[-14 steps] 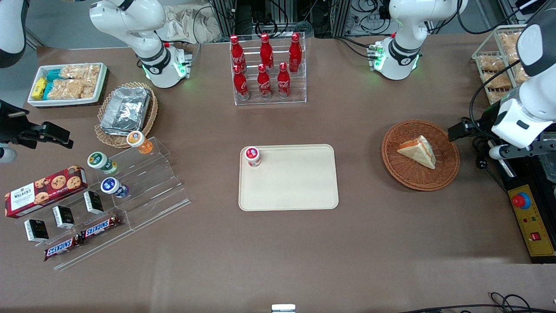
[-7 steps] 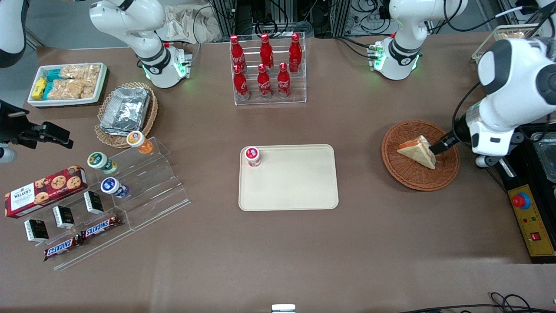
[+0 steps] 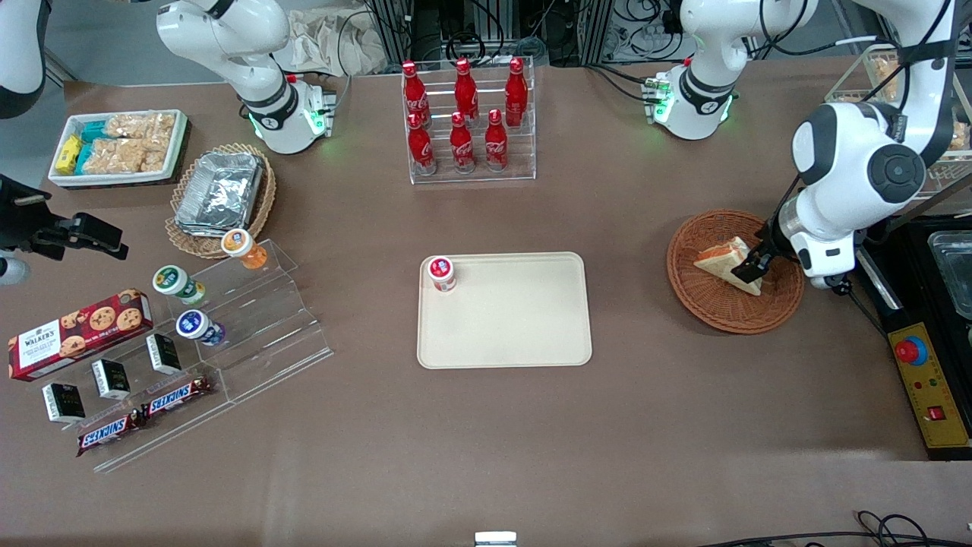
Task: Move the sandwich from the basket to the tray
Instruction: 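Lower the open left gripper onto the wrapped sandwich in the basket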
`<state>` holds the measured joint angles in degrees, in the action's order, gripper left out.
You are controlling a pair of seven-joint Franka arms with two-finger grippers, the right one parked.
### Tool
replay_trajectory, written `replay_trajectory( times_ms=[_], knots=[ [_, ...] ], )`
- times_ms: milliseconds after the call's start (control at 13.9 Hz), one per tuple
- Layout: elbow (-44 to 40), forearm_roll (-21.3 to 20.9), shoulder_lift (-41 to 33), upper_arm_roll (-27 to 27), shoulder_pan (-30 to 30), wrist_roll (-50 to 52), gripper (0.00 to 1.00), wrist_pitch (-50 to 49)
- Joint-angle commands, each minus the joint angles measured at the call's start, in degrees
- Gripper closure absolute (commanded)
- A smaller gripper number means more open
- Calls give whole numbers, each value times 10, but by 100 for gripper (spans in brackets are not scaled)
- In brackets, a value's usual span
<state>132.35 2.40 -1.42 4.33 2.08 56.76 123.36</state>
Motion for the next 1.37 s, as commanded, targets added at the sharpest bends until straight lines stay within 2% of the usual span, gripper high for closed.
replay_trajectory(
  times_ms=[0,216,503,1293],
  knots=[
    [30,-6,8,1,2,70,0,34],
    [38,-6,26,-1,24,76,0,44],
    [61,-5,55,-1,47,76,0,114],
    [59,2,123,-2,47,82,0,138]
  ],
)
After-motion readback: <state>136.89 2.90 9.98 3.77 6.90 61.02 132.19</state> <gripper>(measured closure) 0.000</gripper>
